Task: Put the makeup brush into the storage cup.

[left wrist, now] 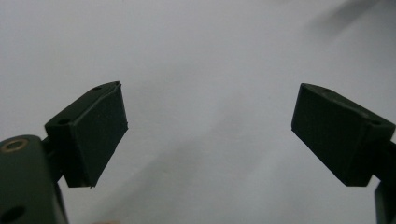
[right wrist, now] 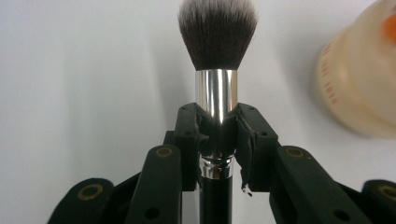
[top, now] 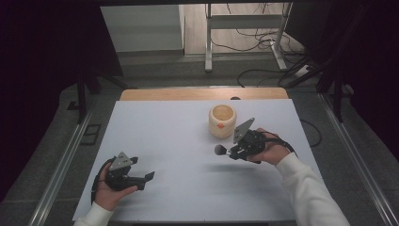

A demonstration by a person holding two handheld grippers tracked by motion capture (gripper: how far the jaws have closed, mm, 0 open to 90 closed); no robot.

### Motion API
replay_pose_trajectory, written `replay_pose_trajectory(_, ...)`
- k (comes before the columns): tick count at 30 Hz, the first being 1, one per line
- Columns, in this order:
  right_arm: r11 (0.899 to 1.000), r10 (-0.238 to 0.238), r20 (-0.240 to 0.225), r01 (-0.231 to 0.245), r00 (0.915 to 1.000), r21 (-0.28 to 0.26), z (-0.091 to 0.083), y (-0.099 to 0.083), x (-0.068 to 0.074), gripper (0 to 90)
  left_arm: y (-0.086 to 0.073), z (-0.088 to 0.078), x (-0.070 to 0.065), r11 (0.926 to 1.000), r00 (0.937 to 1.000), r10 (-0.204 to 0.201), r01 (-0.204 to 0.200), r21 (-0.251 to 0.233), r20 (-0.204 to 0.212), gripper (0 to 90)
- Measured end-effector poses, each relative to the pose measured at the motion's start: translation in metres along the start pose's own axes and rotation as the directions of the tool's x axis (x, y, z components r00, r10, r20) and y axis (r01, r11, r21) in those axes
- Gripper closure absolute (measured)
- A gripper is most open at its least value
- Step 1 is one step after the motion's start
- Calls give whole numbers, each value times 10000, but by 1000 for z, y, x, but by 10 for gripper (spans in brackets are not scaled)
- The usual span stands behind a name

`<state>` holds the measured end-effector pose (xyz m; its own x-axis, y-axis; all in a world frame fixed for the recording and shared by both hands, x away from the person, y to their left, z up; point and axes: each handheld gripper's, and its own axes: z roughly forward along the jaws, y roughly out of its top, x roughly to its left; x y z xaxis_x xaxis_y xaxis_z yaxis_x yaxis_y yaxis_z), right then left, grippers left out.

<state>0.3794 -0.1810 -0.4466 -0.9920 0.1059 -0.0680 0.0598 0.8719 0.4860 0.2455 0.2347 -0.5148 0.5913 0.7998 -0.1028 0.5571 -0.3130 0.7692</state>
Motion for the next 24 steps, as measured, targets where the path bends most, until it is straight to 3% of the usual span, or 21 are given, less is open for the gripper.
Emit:
replay_pose_trajectory(3,9984,333,241,-321,9992,-471,-4,0,0,716,0,0,0,10000,10000,-21,21,-7,17,111)
replay_pose_trajectory(4,9948,660,240,-639,9975,-789,-6,-1,-1,715,0,0,1,10000,10000,-33,33,19,12,111)
replay_pose_trajectory(8,9887,1030,412,-978,9938,-1133,-8,-3,-1,716,0,-1,1,10000,10000,-43,43,-20,10,111)
replay_pose_trajectory(9,9817,1387,606,-1292,9885,-1399,-9,-4,-2,716,0,-1,1,10000,10000,-50,50,-27,0,111)
replay_pose_trajectory(11,9778,1530,571,-1428,9866,-1534,-9,-4,-2,716,0,-1,1,10000,10000,-49,49,-25,-2,111)
replay_pose_trajectory(12,9706,1848,570,-1730,9811,-1675,-8,-5,-1,716,0,-1,1,10000,10000,-45,45,-26,-3,111)
replay_pose_trajectory(17,9597,2273,615,-2129,9719,-1833,-6,-3,3,715,0,0,1,10000,10000,-27,27,7,-10,111)
replay_pose_trajectory(20,9348,2961,488,-2789,9539,-2199,-5,-3,6,715,0,0,1,10000,10000,-19,19,14,-24,111)
replay_pose_trajectory(24,9235,3269,451,-3089,9440,-2273,-6,-2,9,715,0,-1,1,10000,10000,-19,19,-2,-35,111)
